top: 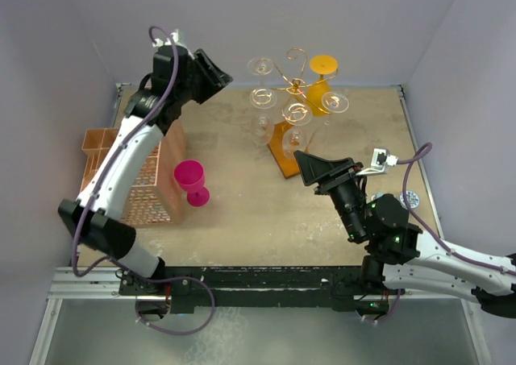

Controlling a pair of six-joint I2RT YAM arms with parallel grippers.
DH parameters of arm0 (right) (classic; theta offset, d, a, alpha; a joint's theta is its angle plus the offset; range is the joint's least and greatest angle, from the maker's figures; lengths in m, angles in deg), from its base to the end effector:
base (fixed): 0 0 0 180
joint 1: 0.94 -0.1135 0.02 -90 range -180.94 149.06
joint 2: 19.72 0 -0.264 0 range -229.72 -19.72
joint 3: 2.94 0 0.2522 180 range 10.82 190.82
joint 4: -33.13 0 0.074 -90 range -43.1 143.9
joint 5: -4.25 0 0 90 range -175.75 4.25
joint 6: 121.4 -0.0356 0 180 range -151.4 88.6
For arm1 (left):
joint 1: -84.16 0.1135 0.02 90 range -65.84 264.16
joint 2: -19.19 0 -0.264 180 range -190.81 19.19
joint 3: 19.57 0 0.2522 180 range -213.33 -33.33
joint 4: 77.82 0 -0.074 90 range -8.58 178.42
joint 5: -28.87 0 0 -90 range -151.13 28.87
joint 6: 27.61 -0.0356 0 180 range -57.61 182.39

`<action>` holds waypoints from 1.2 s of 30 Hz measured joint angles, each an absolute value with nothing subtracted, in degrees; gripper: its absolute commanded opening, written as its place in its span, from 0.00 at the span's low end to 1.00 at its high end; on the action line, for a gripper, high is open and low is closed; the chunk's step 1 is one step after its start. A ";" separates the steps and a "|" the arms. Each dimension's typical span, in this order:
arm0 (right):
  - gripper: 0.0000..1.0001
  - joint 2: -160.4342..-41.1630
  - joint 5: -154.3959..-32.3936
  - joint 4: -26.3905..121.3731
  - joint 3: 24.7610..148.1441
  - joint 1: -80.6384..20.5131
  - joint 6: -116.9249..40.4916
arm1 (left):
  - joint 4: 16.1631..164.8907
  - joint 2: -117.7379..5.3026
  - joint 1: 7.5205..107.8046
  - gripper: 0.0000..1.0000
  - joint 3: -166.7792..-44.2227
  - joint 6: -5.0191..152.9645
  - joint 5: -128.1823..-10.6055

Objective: Place the wine glass upside down on the wine glass rack

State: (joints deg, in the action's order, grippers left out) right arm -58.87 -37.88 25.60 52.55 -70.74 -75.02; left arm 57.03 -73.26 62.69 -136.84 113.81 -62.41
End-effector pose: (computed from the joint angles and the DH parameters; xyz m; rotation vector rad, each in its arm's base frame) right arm 0.0755 0.1286 0.3907 0.5048 1.3016 1.2000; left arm 0.3375 -0.1336 0.4450 -0.5082 1.9610 -0.8556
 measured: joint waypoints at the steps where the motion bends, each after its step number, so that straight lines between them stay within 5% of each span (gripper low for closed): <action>1: 0.64 -59.05 -37.90 25.55 52.55 -70.74 -75.02 | 56.09 -70.76 62.75 0.47 -135.15 112.41 -61.56; 15: 0.64 -61.08 -39.08 24.00 52.49 -70.74 -76.29 | 38.80 -40.89 60.94 0.47 -105.89 98.12 -49.95; 36: 0.64 -63.92 -42.01 24.28 50.63 -70.74 -79.54 | 42.51 -45.48 52.20 0.41 -95.79 98.75 -42.35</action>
